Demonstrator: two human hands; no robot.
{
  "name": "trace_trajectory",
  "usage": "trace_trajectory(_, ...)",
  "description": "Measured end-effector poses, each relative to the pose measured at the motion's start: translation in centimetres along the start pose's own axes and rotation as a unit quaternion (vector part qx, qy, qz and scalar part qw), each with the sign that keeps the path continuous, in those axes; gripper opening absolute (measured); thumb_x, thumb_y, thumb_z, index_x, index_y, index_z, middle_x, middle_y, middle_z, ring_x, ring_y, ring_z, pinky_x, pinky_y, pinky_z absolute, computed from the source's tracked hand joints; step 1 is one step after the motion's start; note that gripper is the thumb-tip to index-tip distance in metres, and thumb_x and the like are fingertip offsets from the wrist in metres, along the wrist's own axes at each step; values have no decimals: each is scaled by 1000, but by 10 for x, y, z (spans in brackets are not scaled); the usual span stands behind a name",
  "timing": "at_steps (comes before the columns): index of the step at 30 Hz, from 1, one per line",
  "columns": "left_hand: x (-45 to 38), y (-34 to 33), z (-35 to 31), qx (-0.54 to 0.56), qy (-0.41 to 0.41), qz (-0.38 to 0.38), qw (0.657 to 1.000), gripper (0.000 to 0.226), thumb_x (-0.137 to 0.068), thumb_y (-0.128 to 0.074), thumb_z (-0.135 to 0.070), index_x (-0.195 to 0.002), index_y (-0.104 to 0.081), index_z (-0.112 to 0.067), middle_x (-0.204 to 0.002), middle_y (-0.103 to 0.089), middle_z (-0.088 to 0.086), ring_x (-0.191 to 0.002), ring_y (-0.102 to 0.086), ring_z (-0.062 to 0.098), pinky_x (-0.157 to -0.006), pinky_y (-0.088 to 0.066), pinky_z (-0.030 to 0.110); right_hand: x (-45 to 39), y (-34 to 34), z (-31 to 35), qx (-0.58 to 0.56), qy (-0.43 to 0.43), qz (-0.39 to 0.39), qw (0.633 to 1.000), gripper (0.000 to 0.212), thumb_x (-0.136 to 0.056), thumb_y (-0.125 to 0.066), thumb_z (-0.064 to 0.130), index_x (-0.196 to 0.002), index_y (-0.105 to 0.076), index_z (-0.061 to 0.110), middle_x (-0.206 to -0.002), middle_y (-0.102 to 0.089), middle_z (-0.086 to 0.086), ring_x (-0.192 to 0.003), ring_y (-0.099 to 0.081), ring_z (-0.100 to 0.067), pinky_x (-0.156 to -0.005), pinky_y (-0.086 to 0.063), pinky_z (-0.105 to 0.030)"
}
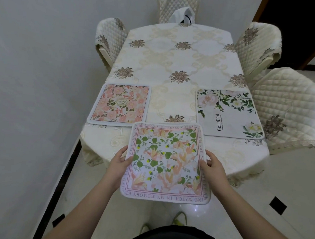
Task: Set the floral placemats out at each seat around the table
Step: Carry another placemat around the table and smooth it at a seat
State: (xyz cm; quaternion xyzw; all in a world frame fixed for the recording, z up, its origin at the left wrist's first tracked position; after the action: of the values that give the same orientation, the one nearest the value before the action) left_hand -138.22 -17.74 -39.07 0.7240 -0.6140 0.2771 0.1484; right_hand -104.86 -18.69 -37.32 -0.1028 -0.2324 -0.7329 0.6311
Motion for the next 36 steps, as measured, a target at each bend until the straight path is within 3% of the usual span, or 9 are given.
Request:
trace_trajectory(5,10,37,-2,-14,-11,7,1000,45,-97,-60,-6,-133,-51,-33,-111,-73,19,-96,-72,44,-83,-55,66,22,-35,3,-8,8,-5,1000,32,-96,-59,22,-116,-52,45,-93,-75,6,-76,-75,-14,-64,-62,-37)
trace_trajectory(8,16,63,-2,-23,-23,3,999,47,-97,-60,-5,-136,-51,-31,-110,-74,17,-95,-72,42,-81,-56,64,34,-55,6,-7,17,-7,1000,33,-96,-58,20,-109,-53,50,-88,-75,12,-76,-75,-11,-60,-60,-29)
trace_trajectory(12,19,88,-8,-50,-45,6,998,47,-97,-61,-8,-135,-51,-34,-105,-75,16,-90,-74,41,-75,-59,60,46,-72,5,-9,19,-11,1000,32,-96,-58,21,-121,-55,41,-92,-76,8,-78,-75,-14,-70,-62,-41)
trace_trajectory(17,23,100,-14,-64,-65,13,996,48,-96,-63,-9,-135,-52,-34,-103,-76,15,-88,-74,40,-74,-59,59,60,-78,2,-22,18,-25,999,33,-96,-59,22,-123,-54,40,-91,-77,8,-78,-76,-17,-70,-62,-44)
trace_trajectory(22,30,91,-17,-84,-84,12,993,47,-97,-60,-6,-129,-53,-40,-97,-77,11,-84,-75,36,-72,-61,55,74,-69,3,-47,22,-45,998,32,-96,-59,15,-118,-56,39,-89,-77,7,-77,-76,-18,-58,-60,-31)
trace_trajectory(29,35,53,-13,-109,-91,42,989,46,-98,-60,-7,-126,-53,-43,-92,-78,10,-79,-76,34,-58,-61,44,87,-30,-8,-63,19,-80,995,34,-96,-60,17,-112,-55,47,-89,-77,3,-78,-76,-21,-67,-61,-41)
trace_trajectory(36,42,-29,-4,-171,-104,96,975,47,-99,-60,-12,-133,-50,-41,-94,-78,6,-78,-76,32,-57,-61,42,107,46,-42,-82,6,-151,985,35,-94,-63,17,-122,-57,37,-95,-76,5,-81,-75,-17,-74,-61,-46)
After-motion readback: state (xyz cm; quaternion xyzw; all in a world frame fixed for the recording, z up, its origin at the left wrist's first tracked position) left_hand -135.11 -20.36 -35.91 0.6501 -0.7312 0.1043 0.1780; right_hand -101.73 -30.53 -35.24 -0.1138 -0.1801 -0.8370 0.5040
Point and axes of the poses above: each hand's wrist, its own x-axis away from the middle knuckle, its own y-axis out of the back of the hand, z = x × y, the point moved 4 cm from there along -x, towards the middle knuckle
